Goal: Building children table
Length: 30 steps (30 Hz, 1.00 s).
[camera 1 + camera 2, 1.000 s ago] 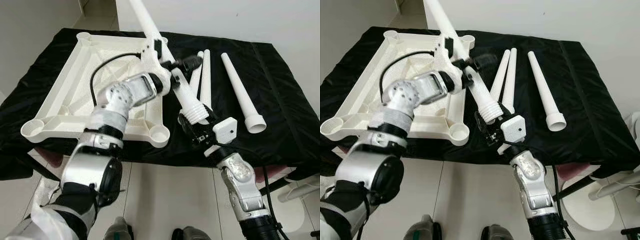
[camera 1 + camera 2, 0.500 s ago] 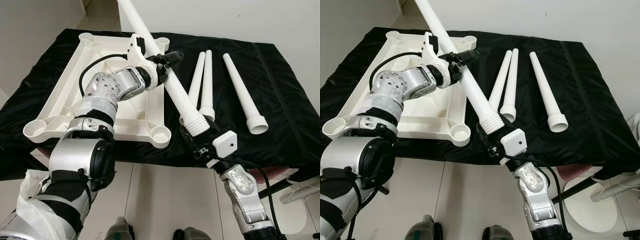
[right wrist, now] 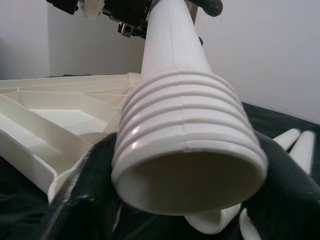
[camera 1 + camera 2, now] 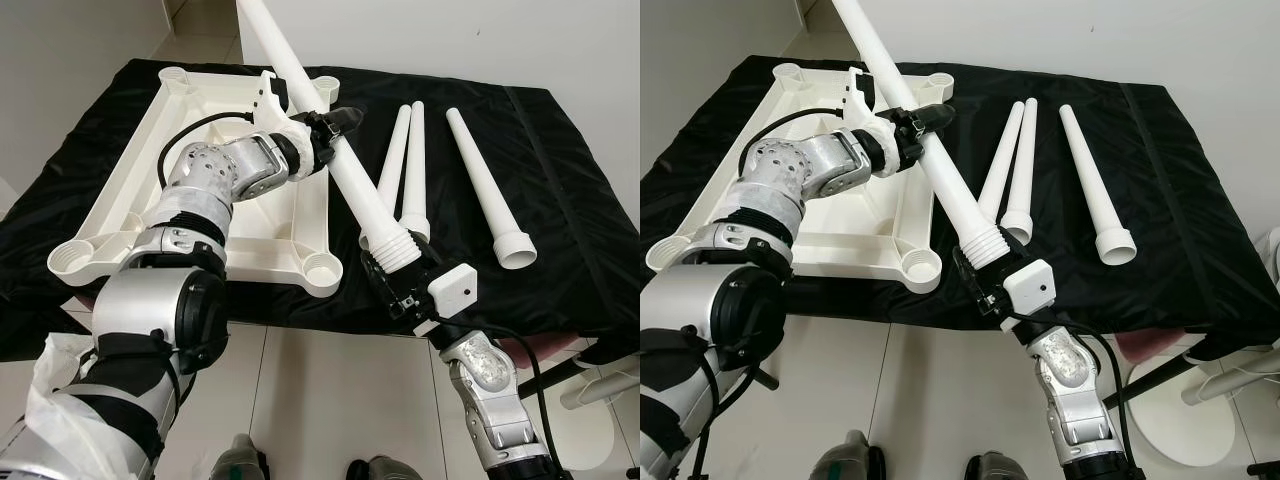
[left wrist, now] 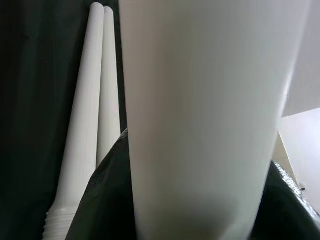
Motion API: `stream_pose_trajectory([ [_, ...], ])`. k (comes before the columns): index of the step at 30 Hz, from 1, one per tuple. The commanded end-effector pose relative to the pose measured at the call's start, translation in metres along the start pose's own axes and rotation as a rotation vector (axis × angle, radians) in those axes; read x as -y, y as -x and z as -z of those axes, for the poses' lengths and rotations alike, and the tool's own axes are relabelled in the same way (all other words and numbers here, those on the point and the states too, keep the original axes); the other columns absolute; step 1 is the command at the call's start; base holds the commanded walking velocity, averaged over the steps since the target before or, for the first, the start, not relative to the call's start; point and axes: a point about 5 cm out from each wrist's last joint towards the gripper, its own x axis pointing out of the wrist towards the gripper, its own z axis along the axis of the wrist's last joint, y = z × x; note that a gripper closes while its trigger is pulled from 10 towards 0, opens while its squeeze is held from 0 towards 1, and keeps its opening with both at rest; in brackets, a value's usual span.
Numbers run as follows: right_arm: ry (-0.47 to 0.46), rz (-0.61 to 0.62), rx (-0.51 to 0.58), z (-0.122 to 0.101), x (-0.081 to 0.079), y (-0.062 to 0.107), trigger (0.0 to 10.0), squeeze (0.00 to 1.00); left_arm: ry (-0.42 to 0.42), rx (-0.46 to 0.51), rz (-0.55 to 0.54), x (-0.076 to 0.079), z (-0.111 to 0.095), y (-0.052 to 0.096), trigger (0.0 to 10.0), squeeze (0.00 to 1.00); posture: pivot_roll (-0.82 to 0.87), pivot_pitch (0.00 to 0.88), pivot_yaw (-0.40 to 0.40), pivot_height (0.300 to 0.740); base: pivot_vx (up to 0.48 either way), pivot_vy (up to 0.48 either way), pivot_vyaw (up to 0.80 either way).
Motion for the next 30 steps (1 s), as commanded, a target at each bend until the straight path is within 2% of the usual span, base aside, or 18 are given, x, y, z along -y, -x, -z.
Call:
stream_pose_trajectory([
  [1,-0.069,0.002,-0.038,0.005,0.000,0.003,10.0,1.00,-0.016,0.019,0.189,0.017,-0.007,0.000,0.2,0.00,-0.01,0.000,0.008,0.740,0.000,0.000,0.00],
  [3,-0.090,0.010,-0.041,0.004,0.001,0.003,10.0,1.00,-0.022,0.020,0.191,0.017,-0.008,0.000,0.2,0.00,-0.01,0.000,0.009,0.740,0.000,0.000,0.00],
  [4,-0.092,0.028,-0.049,0.005,0.003,0.003,10.0,1.00,-0.029,0.019,0.200,0.019,-0.008,0.000,2.5,0.00,-0.02,0.000,0.008,0.740,0.000,0.000,0.00],
  [7,-0.086,0.042,-0.053,0.005,0.005,0.003,10.0,1.00,-0.033,0.018,0.207,0.020,-0.009,0.000,2.5,0.00,-0.02,0.000,0.008,0.740,0.000,0.000,0.00],
  [8,-0.093,0.032,-0.064,0.006,0.005,0.003,10.0,1.00,-0.051,0.017,0.213,0.022,-0.009,0.000,10.0,0.00,-0.01,0.000,0.009,0.740,0.000,0.000,0.00],
  [9,-0.093,0.032,-0.064,0.006,0.005,0.003,10.0,1.00,-0.051,0.017,0.213,0.022,-0.009,0.000,10.0,0.00,-0.01,0.000,0.009,0.740,0.000,0.000,0.00],
  [10,-0.126,0.054,-0.083,0.008,0.008,0.003,10.0,0.00,-0.082,0.016,0.223,0.025,-0.010,0.000,10.0,0.00,-0.01,0.000,0.008,0.740,0.000,0.000,0.00],
  [14,-0.137,0.139,-0.109,0.005,0.022,0.000,10.0,0.00,-0.210,0.031,0.277,0.040,-0.013,-0.002,10.0,0.00,-0.01,0.000,0.005,0.740,0.000,0.000,0.00],
  [16,-0.135,0.157,-0.123,0.006,0.026,0.000,10.0,0.00,-0.237,0.033,0.286,0.043,-0.014,-0.002,10.0,0.00,-0.01,0.000,0.005,0.740,0.000,0.000,0.00],
  [17,-0.135,0.162,-0.156,0.006,0.031,-0.001,10.0,0.00,-0.297,0.058,0.292,0.046,-0.016,-0.002,10.0,0.00,0.00,0.000,0.005,0.740,0.000,0.000,0.00],
  [20,-0.121,0.172,-0.182,0.005,0.035,-0.001,10.0,0.00,-0.345,0.076,0.284,0.048,-0.019,-0.002,10.0,0.00,0.00,0.000,0.003,0.740,0.000,0.000,0.00],
  [24,-0.130,0.165,-0.183,0.003,0.036,-0.002,10.0,0.00,-0.384,0.086,0.277,0.049,-0.019,-0.002,10.0,0.00,0.00,0.000,0.000,0.740,0.000,0.000,0.00],
  [25,-0.139,0.131,-0.189,0.002,0.035,-0.002,10.0,0.00,-0.397,0.104,0.267,0.050,-0.021,-0.002,10.0,0.00,0.00,0.000,-0.001,0.740,0.000,0.000,0.00],
  [30,-0.077,0.020,-0.214,0.002,0.031,0.004,10.0,0.00,-0.359,0.174,0.225,0.049,-0.032,-0.002,10.0,0.00,0.00,0.000,-0.004,0.740,0.000,0.000,0.00],
])
